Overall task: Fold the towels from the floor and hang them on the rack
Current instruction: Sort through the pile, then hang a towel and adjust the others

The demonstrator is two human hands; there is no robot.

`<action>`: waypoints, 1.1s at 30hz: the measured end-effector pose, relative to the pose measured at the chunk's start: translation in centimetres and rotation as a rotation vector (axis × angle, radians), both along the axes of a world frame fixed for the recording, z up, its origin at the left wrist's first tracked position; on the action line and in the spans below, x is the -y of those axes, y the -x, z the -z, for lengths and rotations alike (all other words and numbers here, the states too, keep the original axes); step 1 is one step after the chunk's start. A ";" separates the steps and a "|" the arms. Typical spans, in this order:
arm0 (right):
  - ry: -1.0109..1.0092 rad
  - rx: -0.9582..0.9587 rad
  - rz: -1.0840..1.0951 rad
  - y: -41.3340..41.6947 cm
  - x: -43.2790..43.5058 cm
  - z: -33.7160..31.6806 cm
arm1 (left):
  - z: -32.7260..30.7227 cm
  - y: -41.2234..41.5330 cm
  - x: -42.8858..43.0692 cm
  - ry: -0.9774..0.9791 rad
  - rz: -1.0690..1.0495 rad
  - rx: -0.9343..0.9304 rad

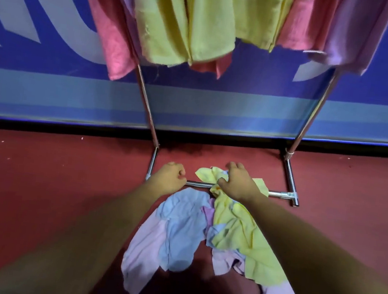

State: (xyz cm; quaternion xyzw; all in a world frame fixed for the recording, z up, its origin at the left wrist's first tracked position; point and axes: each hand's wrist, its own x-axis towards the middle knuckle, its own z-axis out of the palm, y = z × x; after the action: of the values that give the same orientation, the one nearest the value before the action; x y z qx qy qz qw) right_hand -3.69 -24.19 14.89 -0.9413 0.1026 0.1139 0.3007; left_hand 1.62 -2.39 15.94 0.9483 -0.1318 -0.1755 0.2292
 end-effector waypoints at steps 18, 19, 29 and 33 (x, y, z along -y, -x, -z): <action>0.047 -0.324 -0.273 0.4 -7.4 22.5 | 23.7 1.4 -3.8 -0.161 0.066 -0.388; 0.084 -0.313 -0.310 0.6 -7.7 23.1 | 24.6 1.7 -3.9 -0.157 0.057 -0.383; 0.057 -0.227 -0.218 0.5 -7.3 23.8 | 24.2 0.9 -3.7 0.010 0.014 -0.209; -0.211 -0.169 -0.069 -1.6 -5.9 18.1 | 18.9 -1.4 -2.9 0.134 -0.171 -0.313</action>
State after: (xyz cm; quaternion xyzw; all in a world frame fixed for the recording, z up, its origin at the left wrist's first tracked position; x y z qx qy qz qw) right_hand -2.11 -18.33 -3.24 -0.8945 0.0828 0.2132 0.3841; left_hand 3.03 0.53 -2.99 0.8998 -0.0248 -0.2915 0.3236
